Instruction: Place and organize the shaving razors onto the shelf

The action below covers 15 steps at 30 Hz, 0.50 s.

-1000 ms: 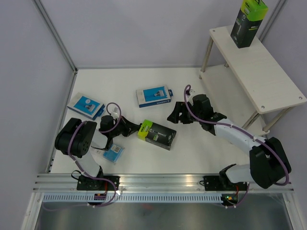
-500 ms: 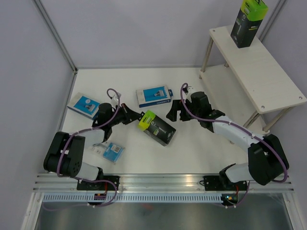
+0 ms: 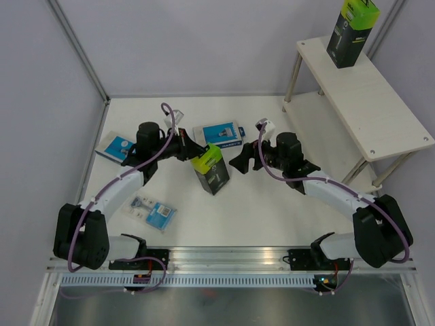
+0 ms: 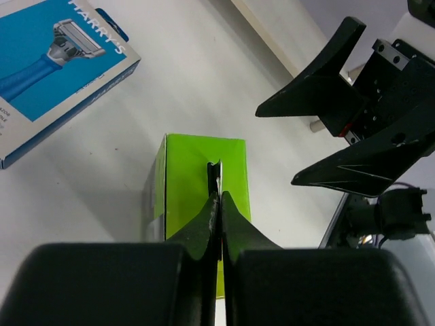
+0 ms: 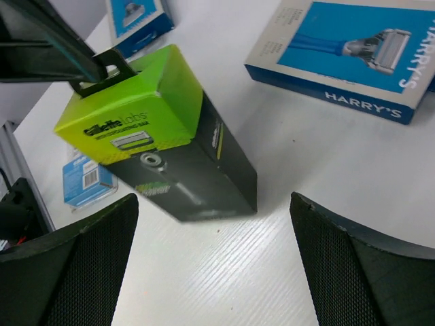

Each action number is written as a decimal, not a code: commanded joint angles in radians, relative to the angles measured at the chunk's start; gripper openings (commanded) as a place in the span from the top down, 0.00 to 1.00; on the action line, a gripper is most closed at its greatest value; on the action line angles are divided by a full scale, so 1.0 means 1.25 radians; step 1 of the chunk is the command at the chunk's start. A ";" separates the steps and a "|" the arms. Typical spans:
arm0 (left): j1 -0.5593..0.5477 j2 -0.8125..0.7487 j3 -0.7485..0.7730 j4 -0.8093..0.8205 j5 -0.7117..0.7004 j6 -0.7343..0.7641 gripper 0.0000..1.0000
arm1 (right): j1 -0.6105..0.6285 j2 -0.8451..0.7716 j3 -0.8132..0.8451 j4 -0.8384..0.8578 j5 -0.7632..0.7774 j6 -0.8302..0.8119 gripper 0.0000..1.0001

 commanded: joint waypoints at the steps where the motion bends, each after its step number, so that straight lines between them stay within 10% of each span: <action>1: 0.001 -0.027 0.084 -0.084 0.065 0.131 0.98 | 0.002 -0.039 -0.043 0.153 -0.103 -0.029 0.02; 15: -0.008 0.030 0.213 -0.252 0.272 0.346 0.98 | 0.002 -0.092 -0.199 0.383 -0.161 -0.243 0.02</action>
